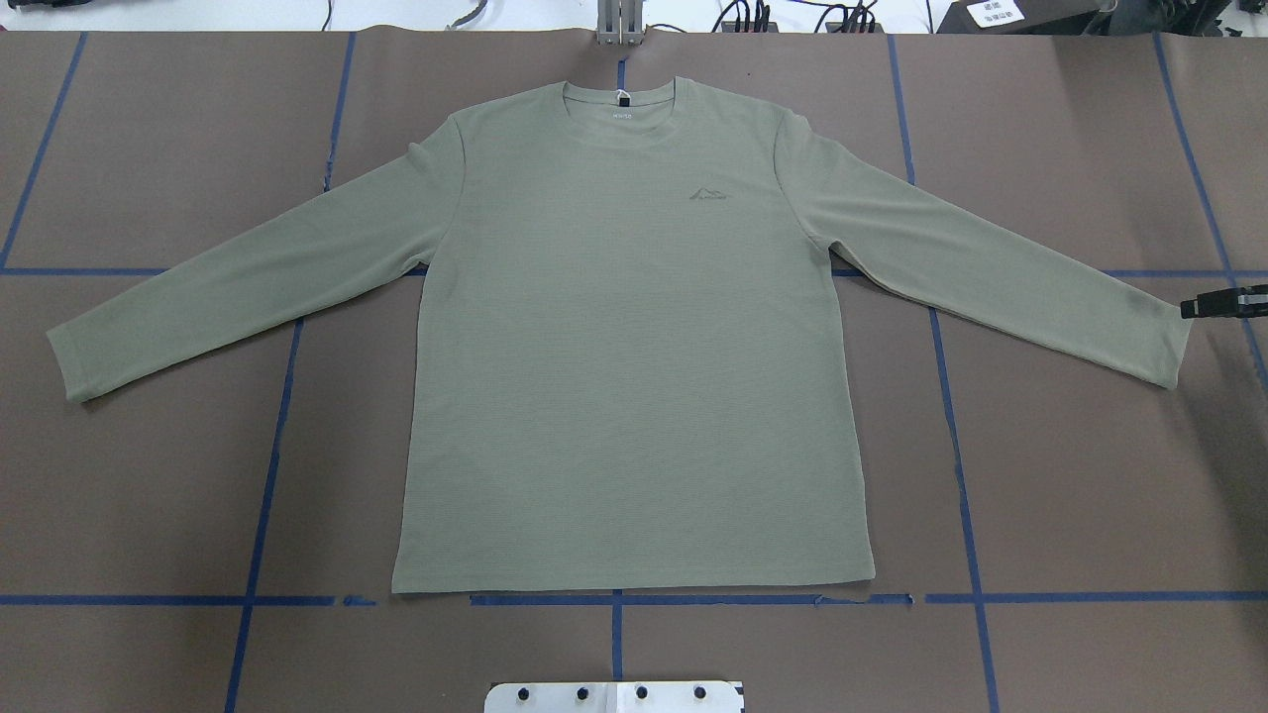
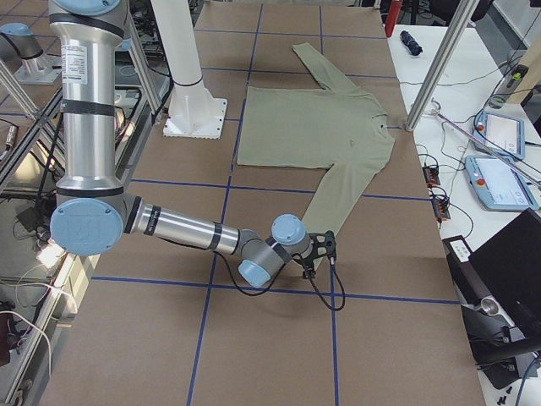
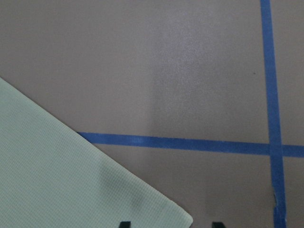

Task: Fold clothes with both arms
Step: 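Lower the right gripper onto the sleeve cuff nearest it and grasp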

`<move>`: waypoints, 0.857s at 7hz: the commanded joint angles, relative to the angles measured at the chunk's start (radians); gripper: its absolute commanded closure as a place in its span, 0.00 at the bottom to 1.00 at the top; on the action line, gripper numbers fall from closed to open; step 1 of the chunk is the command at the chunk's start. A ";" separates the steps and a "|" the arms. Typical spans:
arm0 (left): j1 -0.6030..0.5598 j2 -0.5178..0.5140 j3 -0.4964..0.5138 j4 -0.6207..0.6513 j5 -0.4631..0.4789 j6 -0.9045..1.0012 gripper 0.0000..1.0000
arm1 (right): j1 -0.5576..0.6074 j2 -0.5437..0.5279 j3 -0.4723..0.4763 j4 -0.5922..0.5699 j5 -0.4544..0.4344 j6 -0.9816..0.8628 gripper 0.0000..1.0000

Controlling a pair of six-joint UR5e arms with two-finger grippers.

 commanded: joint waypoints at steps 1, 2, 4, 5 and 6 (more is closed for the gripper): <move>0.000 -0.002 0.001 0.001 0.000 0.000 0.00 | -0.020 0.010 -0.020 0.003 -0.018 -0.002 0.35; 0.000 -0.002 0.001 0.001 0.000 0.000 0.00 | -0.028 0.014 -0.028 0.003 -0.024 -0.002 0.36; 0.000 -0.002 0.001 0.001 0.000 0.000 0.00 | -0.042 0.020 -0.031 0.003 -0.036 -0.001 0.37; 0.000 0.000 0.001 0.001 0.000 0.002 0.00 | -0.046 0.020 -0.032 0.004 -0.039 -0.002 0.38; 0.000 0.000 0.001 0.001 0.002 0.002 0.00 | -0.051 0.020 -0.032 0.004 -0.048 -0.002 0.38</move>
